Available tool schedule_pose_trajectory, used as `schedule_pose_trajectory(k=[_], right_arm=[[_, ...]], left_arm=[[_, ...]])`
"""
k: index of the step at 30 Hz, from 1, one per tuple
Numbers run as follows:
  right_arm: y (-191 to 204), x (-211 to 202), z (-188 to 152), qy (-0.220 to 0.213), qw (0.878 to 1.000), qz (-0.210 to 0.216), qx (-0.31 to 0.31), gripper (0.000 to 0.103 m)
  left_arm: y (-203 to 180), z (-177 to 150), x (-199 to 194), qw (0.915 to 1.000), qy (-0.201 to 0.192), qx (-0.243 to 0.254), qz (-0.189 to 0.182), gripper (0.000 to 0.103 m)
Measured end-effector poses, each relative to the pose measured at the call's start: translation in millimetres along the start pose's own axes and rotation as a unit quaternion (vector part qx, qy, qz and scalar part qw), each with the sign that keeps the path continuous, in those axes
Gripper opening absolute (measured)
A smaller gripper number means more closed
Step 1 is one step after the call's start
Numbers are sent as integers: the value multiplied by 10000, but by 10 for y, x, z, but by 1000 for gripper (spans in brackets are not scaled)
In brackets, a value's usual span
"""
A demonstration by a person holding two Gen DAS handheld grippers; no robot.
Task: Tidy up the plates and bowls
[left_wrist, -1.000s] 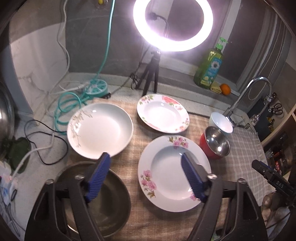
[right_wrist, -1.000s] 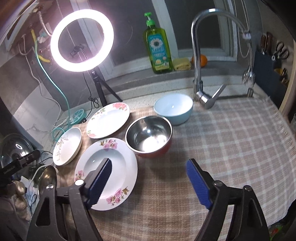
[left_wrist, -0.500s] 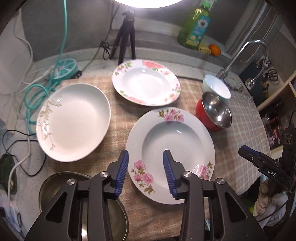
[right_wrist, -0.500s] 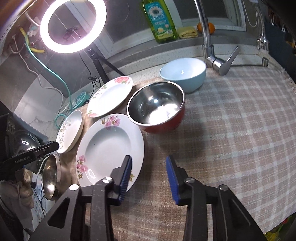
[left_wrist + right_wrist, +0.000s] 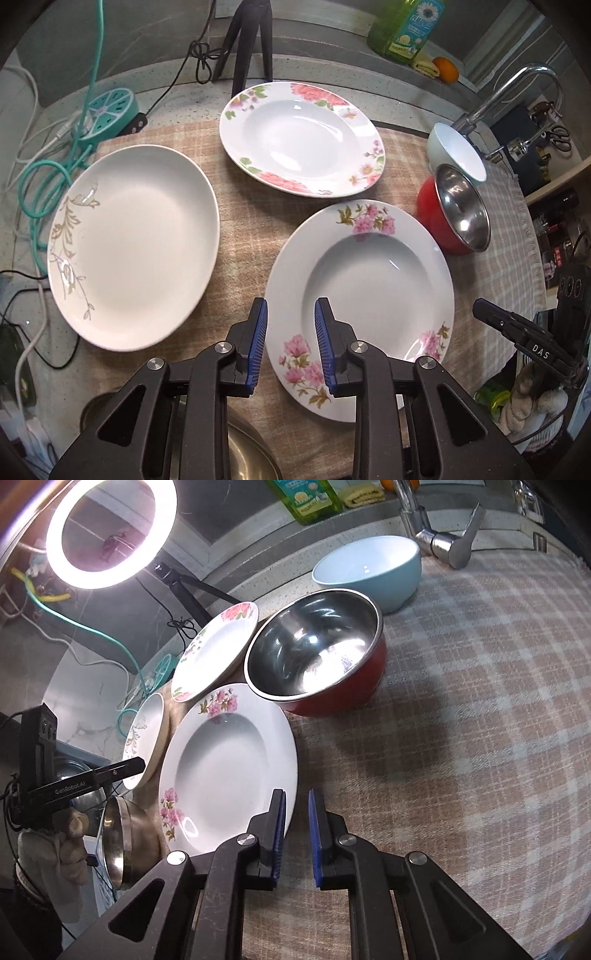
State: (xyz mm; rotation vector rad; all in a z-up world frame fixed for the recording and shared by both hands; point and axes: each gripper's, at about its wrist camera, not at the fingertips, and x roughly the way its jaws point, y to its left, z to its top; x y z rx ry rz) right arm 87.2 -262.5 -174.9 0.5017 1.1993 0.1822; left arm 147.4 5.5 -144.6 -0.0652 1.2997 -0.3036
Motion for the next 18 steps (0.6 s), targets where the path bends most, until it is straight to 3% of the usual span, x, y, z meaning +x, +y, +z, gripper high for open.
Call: schedule_pose_trajectory(k=[18], right_arm=[[-61,208,68,187,9993,197,273,11]], left_arm=[[191,160,247,9986,414,-297,-168,24]])
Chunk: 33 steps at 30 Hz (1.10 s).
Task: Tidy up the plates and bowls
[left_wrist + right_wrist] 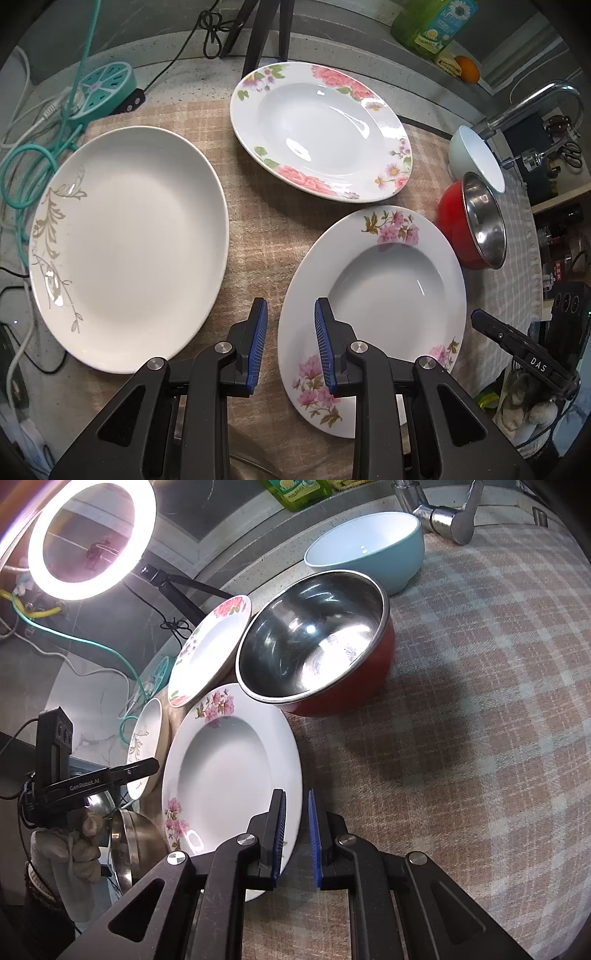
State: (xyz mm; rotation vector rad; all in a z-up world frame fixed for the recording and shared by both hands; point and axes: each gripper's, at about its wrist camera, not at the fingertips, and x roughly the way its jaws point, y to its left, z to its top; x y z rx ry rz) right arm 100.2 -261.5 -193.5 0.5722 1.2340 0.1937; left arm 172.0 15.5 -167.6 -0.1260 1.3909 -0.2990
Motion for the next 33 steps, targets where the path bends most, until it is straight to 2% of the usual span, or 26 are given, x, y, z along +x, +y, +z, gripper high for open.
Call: schedule_pose_trajectory(k=[12,14,17,20,33], right_arm=[[-51,92,-18,138,9998,78,119,11],[-67,104,-19,157,9997,96,132,11],[-73,128,-16,196,9996,145,149,11],[-59,156,-16,214,9995,162,143,11],[-32,185,1,246,9994,200,120,11]], left_arm=[[37,10,103,9998,201,-38,-82,24],[41,17,113,9997,227,-41,-81,20],[60,23,129,9995,284,-70,-118,20],[59,30,139,9994,301,-60,-135,16],[56,25,130,9995,298,-38,-132,15]])
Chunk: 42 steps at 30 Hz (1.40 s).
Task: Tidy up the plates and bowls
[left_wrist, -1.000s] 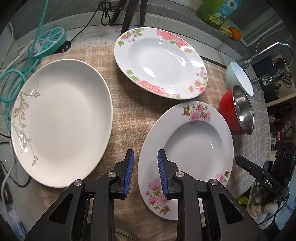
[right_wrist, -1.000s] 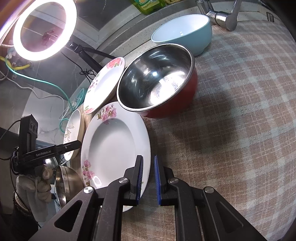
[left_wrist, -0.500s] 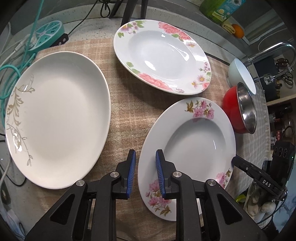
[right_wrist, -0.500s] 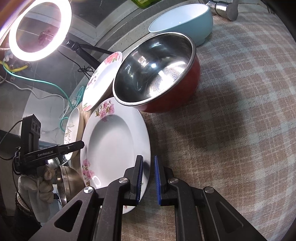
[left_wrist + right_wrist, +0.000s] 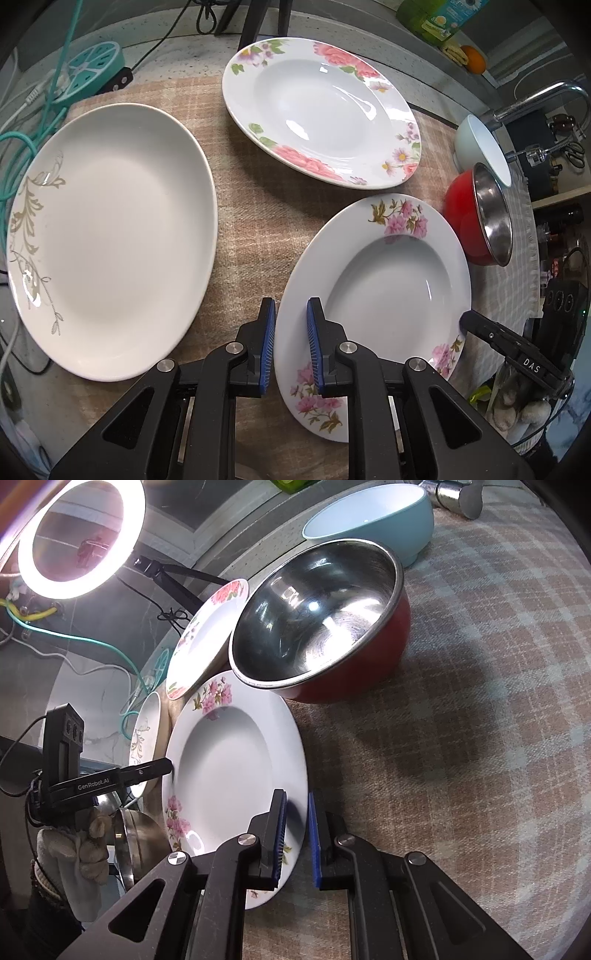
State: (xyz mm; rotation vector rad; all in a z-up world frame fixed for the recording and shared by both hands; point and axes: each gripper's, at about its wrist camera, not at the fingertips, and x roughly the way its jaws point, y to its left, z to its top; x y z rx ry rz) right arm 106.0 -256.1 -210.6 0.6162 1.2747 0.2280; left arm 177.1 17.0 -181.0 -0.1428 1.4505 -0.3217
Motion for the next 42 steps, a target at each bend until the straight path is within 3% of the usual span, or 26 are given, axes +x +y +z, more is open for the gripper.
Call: schedule_pose_trajectory(k=[42], right_arm=[[-22,-90,-119,155,9998,0,133,11]], left_arm=[[-108,-66,19,9999,20,67,117,16]])
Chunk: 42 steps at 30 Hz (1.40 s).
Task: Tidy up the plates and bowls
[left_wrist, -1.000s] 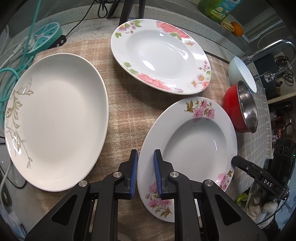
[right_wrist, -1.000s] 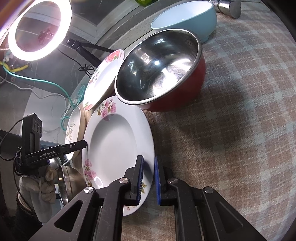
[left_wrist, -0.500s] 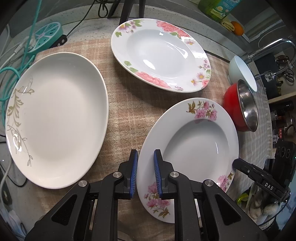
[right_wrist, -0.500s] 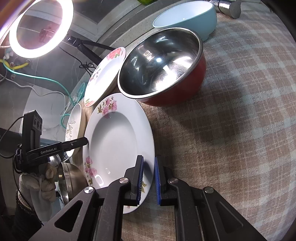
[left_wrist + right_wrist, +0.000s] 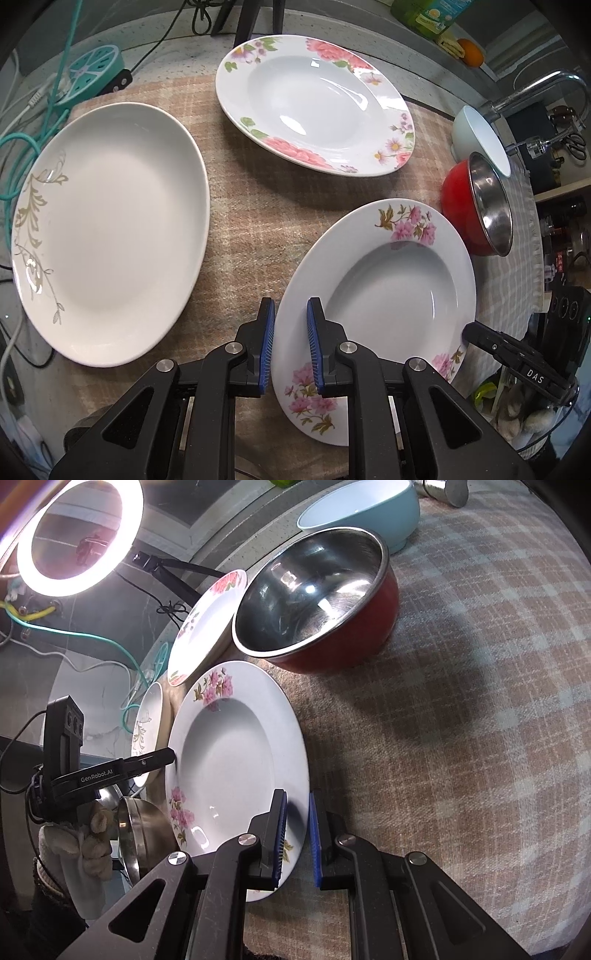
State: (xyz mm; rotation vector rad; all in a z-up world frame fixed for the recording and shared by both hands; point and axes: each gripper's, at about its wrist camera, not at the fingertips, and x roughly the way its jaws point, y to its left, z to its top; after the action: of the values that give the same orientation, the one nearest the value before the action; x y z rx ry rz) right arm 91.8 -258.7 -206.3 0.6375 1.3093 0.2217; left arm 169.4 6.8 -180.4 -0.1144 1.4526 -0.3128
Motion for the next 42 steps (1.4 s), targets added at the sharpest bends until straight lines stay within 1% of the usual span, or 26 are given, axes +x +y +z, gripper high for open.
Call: schedule_pose_trajectory(k=[19,42], right_arm=[[-82,-120,-182,-30,9998,-27,205,11],[-138,-186,-320,7,9994,-75,335,11]], left_arm=[[-147,-97,16,9999,76,151,-25,16],[-287,-199,11,9993,149,345,6,16]])
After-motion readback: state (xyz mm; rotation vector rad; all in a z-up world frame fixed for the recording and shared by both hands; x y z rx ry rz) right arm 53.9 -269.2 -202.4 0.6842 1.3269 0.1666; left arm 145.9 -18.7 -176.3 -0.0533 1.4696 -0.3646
